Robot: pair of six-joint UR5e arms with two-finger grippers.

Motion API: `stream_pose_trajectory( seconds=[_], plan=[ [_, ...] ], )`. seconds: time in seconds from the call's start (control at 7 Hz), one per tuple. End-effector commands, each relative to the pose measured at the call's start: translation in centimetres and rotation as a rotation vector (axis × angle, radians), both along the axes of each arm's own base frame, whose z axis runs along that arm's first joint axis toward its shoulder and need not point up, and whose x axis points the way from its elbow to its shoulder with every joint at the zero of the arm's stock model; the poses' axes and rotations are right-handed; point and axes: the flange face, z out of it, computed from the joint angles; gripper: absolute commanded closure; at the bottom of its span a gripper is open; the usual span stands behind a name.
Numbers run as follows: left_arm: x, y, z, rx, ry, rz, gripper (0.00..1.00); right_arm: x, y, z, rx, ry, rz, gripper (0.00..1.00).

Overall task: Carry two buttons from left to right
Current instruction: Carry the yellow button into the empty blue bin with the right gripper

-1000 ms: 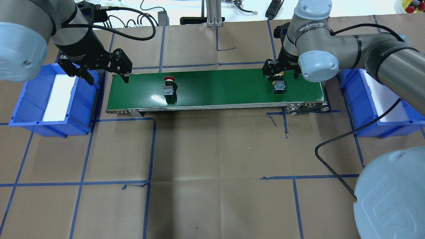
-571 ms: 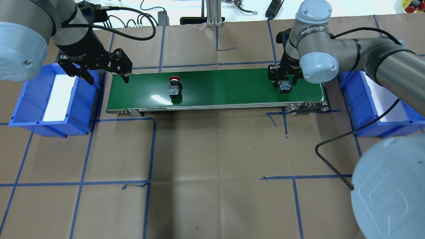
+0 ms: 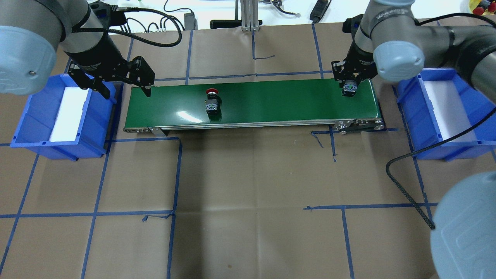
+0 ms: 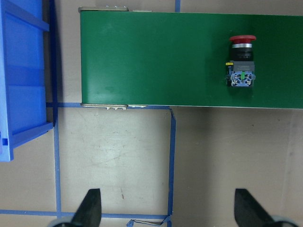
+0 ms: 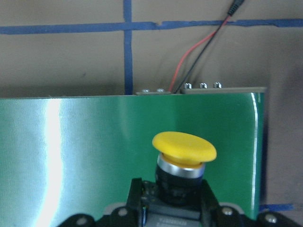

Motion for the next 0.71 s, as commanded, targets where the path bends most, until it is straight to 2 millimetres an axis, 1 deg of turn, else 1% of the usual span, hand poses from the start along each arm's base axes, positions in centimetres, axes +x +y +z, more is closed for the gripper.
stream_pose_trajectory(
  seconds=[0.0, 0.14, 0.29, 0.43, 0.57],
  plan=[
    [0.0, 0.0, 0.0, 0.000, 0.003, 0.000, 0.00, -8.1, 1.0, 7.3, -0.024, -0.035, -0.045, 0.95],
    [0.0, 0.0, 0.0, 0.000, 0.003, 0.000, 0.00, -13.3, 2.1, 9.0, -0.040, -0.020, -0.002, 0.94],
    [0.0, 0.0, 0.0, 0.000, 0.001, 0.000, 0.00, -17.9, 3.7, 8.7, 0.022, -0.023, 0.098, 0.94],
    [0.0, 0.0, 0.0, 0.000, 0.001, 0.000, 0.00, -22.0, 4.8, 8.5, 0.035, -0.022, 0.173, 0.94],
    [0.0, 0.0, 0.0, 0.000, 0.003, 0.000, 0.00, -25.4, 5.6, 7.5, 0.044, -0.029, 0.210, 0.95]
  ],
)
